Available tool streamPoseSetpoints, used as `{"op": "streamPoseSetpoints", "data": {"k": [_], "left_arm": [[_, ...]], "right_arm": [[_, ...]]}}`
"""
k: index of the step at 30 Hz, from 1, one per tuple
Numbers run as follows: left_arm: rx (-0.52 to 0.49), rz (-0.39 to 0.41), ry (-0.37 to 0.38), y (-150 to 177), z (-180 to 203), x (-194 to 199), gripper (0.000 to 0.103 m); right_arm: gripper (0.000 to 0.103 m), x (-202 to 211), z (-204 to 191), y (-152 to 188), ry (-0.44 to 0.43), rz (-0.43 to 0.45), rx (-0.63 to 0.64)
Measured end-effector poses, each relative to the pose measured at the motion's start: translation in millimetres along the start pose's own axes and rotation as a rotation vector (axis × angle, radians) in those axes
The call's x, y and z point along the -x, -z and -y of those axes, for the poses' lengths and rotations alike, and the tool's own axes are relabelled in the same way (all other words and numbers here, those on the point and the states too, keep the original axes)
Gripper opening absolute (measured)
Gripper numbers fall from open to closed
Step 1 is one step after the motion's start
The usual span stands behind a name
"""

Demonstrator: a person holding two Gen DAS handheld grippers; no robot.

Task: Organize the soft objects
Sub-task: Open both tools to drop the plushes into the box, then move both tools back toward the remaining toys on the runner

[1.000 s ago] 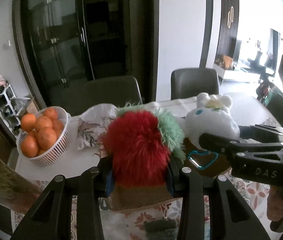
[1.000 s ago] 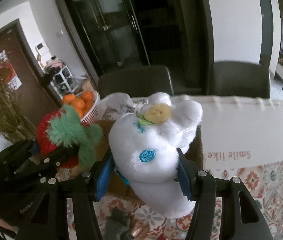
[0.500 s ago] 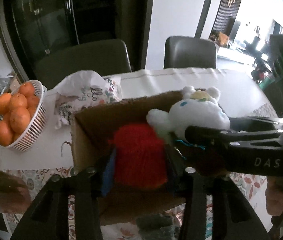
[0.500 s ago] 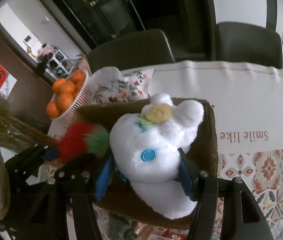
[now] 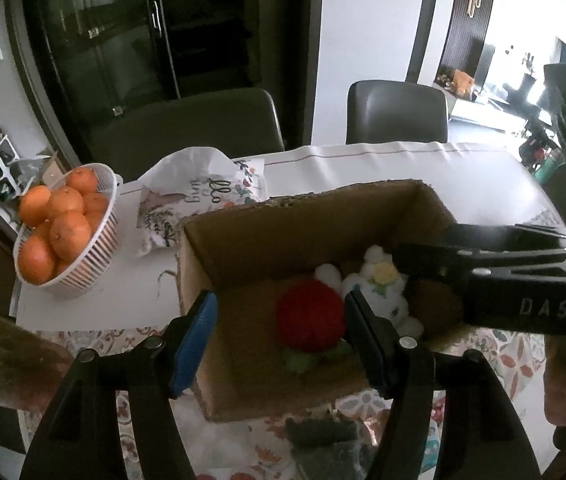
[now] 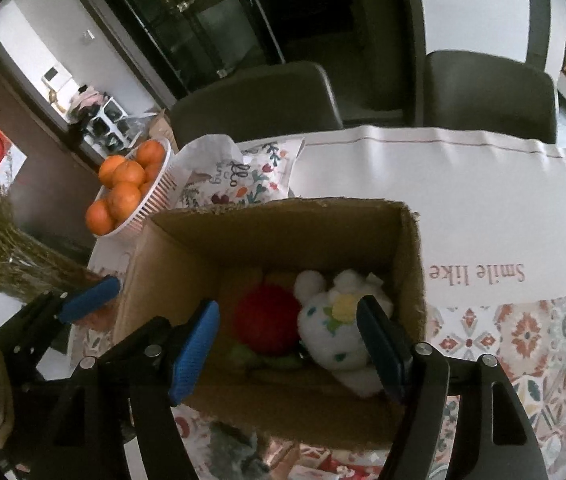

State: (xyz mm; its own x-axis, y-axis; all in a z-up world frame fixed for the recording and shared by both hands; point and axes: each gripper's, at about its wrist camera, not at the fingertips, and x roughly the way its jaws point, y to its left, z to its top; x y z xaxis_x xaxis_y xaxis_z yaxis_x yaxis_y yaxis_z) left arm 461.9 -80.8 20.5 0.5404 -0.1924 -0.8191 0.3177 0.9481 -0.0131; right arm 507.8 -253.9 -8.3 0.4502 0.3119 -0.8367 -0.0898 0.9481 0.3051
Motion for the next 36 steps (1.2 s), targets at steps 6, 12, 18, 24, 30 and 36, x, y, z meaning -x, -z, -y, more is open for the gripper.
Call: {"op": "streamPoseSetpoints", "data": {"k": [6, 12, 18, 24, 30, 36], "left_arm": [[0.013, 0.033, -0.034, 13, 4, 27, 0.065], [0.026, 0.06, -0.048, 34, 6, 53, 0.066], [0.018, 0.074, -0.043, 56, 11, 74, 0.066], [0.0, 0.081, -0.034, 79, 17, 90, 0.069], [-0.028, 0.077, -0.026, 101, 22, 99, 0.069], [-0.048, 0.057, -0.007, 124, 28, 100, 0.069]], "right_arm": [[0.072, 29, -9, 11, 0.071, 0.063, 0.031], [0.072, 64, -22, 32, 0.168, 0.136, 0.074], [0.072, 87, -32, 56, 0.208, 0.165, 0.102], [0.072, 102, -40, 86, 0.221, 0.165, 0.104], [0.072, 110, -44, 115, 0.23, 0.163, 0.108], [0.072, 112, -45, 143, 0.233, 0.14, 0.095]]}}
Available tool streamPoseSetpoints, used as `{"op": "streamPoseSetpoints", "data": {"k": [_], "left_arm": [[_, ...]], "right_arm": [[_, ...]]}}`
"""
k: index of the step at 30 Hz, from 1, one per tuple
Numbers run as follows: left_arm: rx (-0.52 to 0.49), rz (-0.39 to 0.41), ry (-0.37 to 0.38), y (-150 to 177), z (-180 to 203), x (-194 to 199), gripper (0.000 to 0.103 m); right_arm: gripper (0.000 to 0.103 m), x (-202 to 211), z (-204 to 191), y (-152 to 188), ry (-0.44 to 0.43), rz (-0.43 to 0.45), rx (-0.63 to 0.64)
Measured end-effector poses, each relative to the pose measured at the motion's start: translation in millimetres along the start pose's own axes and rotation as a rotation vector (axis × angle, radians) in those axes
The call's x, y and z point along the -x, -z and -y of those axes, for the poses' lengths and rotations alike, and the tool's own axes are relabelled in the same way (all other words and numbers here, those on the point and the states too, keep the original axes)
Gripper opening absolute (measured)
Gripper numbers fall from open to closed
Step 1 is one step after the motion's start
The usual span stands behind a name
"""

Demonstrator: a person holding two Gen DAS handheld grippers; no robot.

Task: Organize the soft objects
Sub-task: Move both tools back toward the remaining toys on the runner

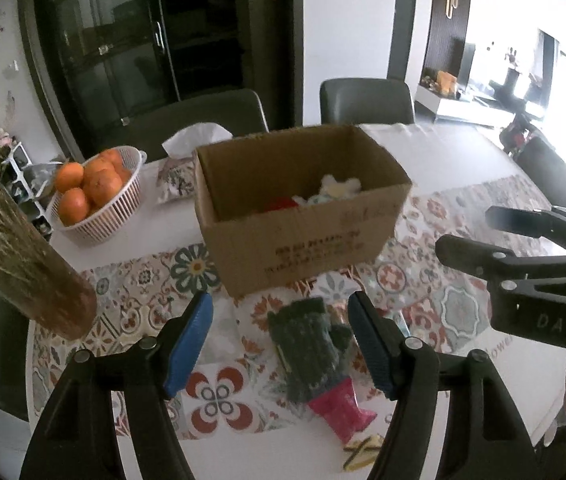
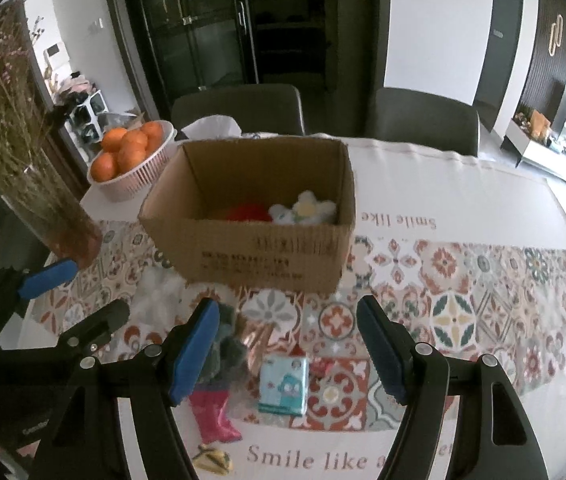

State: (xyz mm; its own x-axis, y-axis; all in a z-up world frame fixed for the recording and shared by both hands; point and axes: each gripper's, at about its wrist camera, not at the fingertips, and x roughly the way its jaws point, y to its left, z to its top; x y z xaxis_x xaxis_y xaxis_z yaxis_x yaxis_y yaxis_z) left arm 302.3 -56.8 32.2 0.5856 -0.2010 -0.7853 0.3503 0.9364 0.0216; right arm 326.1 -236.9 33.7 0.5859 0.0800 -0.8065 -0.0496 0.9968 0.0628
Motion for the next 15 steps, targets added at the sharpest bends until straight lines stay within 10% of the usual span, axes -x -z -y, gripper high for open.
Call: {"op": "streamPoseSetpoints", "data": {"k": [15], "left_arm": [[-0.031, -0.084, 0.041, 40, 3, -17, 0.071]], "right_arm": [[0.072, -15, -7, 49, 0.0, -0.088, -0.036]]}}
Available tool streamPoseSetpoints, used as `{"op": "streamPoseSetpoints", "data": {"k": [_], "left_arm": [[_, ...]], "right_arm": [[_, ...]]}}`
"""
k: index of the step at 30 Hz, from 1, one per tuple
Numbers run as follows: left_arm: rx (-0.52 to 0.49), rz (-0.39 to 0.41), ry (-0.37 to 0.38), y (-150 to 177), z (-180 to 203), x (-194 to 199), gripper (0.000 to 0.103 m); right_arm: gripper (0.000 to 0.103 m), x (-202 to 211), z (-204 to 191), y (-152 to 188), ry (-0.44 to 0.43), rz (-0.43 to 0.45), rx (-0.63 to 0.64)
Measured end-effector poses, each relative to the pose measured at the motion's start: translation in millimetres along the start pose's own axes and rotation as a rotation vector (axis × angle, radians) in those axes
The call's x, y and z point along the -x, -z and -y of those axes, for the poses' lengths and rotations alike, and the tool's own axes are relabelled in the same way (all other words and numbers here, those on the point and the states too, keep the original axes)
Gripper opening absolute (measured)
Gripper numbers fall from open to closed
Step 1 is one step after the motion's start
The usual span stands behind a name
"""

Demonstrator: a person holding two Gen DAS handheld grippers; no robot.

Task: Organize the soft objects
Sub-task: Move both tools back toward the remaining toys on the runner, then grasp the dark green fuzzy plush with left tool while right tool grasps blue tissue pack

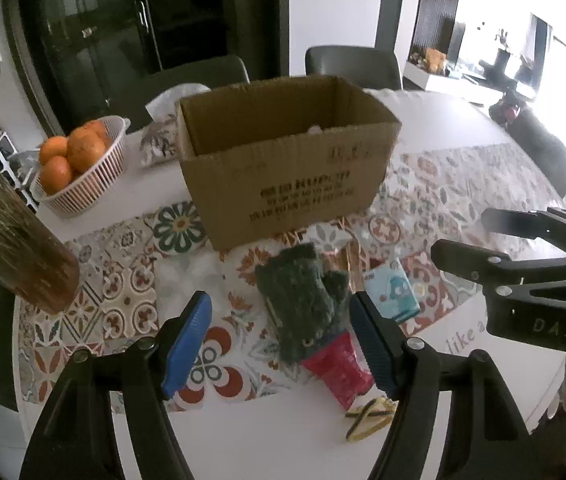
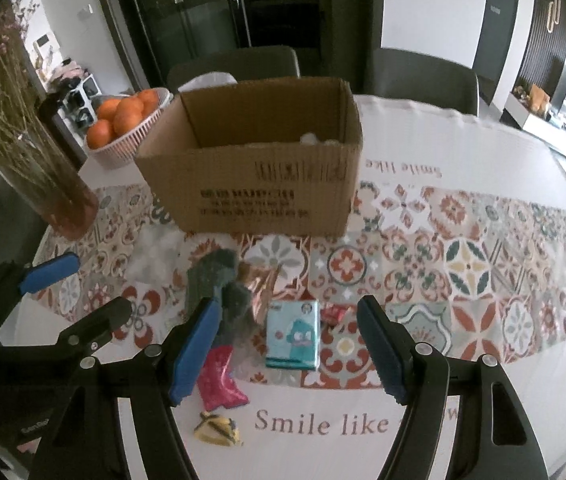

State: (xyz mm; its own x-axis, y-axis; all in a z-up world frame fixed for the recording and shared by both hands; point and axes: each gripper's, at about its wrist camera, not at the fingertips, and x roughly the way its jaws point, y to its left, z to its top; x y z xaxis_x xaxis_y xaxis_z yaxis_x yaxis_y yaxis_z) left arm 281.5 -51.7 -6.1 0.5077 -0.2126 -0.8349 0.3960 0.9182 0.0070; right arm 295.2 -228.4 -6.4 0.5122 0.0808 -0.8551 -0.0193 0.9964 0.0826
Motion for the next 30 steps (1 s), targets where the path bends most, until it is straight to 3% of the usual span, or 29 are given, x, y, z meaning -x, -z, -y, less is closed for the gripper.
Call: {"op": "streamPoseSetpoints", "data": {"k": [10, 21, 30], "left_arm": [[-0.016, -0.087, 0.041, 15, 0, -35, 0.071], [-0.017, -0.101, 0.031, 20, -2, -62, 0.071], [-0.037, -0.155, 0.12, 20, 5, -86, 0.071]], "right_arm": [[0.072, -34, 5, 18, -0.007, -0.094, -0.038], [0.072, -74, 11, 41, -0.015, -0.194, -0.062], [0.072, -87, 7, 55, -0.029, -0.18, -0.032]]}}
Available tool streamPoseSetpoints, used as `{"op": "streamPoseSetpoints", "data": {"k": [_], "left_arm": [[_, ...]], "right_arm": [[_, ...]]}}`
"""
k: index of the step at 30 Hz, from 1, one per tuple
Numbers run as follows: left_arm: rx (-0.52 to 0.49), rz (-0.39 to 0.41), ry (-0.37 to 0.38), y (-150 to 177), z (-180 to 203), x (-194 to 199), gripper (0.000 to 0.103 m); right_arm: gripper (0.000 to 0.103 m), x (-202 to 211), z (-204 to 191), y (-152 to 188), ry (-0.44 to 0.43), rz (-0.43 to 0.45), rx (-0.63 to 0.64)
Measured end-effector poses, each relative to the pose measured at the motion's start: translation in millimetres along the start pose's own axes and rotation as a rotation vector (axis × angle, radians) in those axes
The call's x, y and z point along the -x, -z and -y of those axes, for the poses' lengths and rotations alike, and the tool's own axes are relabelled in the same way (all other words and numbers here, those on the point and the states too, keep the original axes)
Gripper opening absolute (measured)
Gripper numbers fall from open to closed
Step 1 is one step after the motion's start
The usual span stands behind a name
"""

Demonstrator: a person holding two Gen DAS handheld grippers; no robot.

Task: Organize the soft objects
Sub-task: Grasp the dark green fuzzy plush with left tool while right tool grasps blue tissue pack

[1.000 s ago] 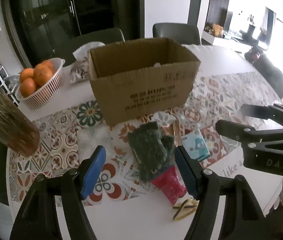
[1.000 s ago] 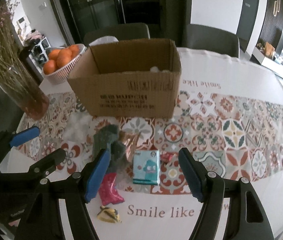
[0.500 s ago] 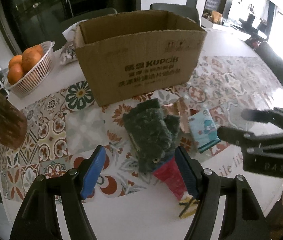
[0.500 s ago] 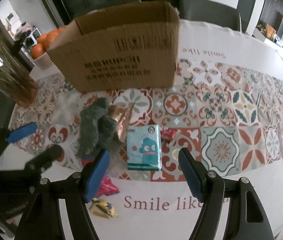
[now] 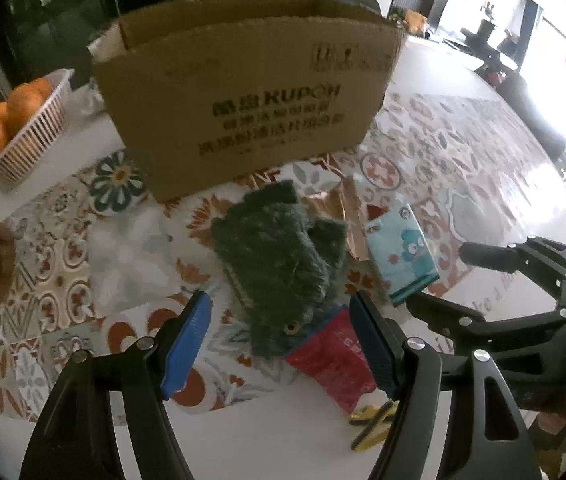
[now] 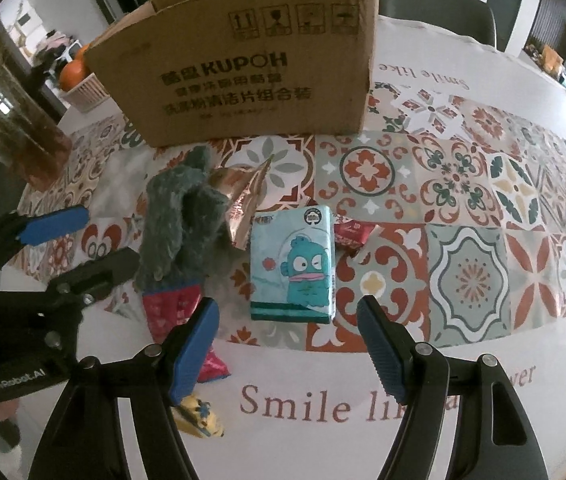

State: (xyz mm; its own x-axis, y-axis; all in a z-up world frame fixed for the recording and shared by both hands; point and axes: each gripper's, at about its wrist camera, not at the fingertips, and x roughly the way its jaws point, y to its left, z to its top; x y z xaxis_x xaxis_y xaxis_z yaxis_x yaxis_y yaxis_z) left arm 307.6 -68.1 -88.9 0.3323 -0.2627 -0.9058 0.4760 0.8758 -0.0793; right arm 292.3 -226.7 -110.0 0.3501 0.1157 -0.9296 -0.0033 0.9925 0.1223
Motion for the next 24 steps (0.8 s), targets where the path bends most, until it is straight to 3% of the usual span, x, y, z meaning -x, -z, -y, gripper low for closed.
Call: {"op": "streamPoseSetpoints", "data": {"k": [12, 24], "left_arm": [[-0.028, -0.07, 0.001, -6, 2, -35, 0.071], [0.021, -0.088, 0.014, -11, -3, -58, 0.07]], "right_arm": [[0.072, -30, 11, 5, 0.001, -0.01, -0.028], [0.069, -52, 20, 3, 0.014, 0.002, -0.059]]}}
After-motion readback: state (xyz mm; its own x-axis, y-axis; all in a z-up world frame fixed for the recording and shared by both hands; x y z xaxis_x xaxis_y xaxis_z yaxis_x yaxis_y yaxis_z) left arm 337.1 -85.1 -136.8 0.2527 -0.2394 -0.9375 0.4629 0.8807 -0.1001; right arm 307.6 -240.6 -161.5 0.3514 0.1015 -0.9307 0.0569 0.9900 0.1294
